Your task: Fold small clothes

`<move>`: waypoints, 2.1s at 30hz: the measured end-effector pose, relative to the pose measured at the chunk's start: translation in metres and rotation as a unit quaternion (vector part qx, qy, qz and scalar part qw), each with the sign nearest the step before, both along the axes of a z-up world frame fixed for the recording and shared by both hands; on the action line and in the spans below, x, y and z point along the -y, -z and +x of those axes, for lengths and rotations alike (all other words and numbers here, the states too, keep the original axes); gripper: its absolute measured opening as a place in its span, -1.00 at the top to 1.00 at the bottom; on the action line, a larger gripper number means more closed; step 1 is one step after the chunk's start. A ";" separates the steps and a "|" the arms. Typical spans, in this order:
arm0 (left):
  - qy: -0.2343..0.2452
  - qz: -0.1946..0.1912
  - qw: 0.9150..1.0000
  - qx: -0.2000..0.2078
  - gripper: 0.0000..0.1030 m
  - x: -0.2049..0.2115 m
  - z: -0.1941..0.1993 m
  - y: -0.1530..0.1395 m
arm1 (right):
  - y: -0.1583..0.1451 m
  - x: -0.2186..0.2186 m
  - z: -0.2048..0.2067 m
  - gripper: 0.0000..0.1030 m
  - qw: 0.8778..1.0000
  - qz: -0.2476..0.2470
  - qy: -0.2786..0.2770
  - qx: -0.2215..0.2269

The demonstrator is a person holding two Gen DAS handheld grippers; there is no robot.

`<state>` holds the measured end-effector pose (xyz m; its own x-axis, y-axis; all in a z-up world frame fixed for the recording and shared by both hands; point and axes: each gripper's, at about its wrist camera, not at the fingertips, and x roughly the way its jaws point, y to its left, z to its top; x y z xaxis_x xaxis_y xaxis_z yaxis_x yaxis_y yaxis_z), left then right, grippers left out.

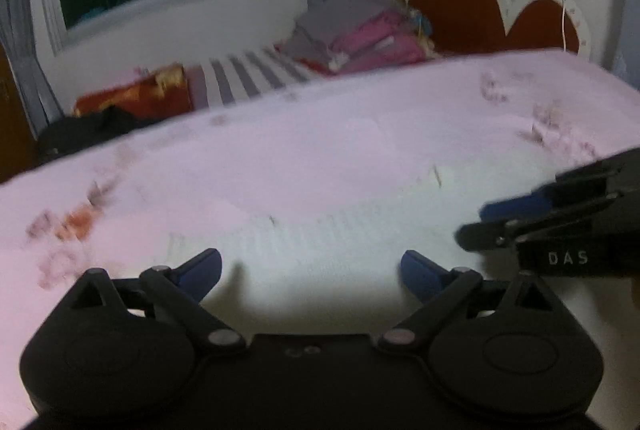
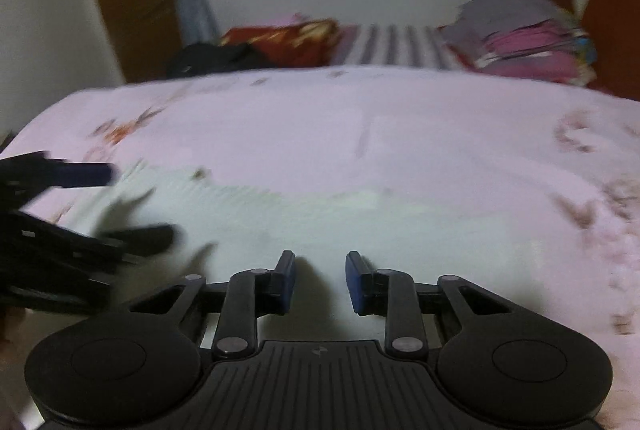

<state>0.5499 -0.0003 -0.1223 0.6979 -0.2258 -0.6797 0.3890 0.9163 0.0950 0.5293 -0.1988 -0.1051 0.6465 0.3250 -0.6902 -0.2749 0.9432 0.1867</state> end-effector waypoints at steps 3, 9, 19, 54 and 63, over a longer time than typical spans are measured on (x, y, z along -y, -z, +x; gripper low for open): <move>-0.041 0.027 0.999 0.003 -1.00 -0.024 0.003 0.011 | 0.002 0.007 0.002 0.44 1.000 -0.014 0.013 0.009; -0.121 -0.019 0.992 -0.018 -0.92 -0.080 0.011 0.004 | 0.007 0.076 0.008 0.40 0.989 -0.028 0.143 -0.008; -0.044 -0.061 0.997 0.002 -0.95 -0.015 -0.034 -0.016 | -0.013 -0.009 -0.033 -0.26 0.999 -0.038 0.015 0.033; -0.116 0.003 0.992 -0.038 -0.92 -0.012 -0.152 0.006 | -0.005 -0.033 -0.169 -0.30 0.998 -0.055 0.023 -0.006; -0.143 -0.005 0.989 -0.046 -0.98 -0.032 -0.171 0.011 | -0.002 -0.006 -0.192 -0.30 0.996 -0.063 0.063 -0.014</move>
<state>0.3787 0.0315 -0.1335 0.6700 -0.0358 -0.7415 0.1213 0.9907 0.0618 0.3375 -0.1933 -0.1035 0.6570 0.1523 -0.7384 -0.1488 0.9863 0.0710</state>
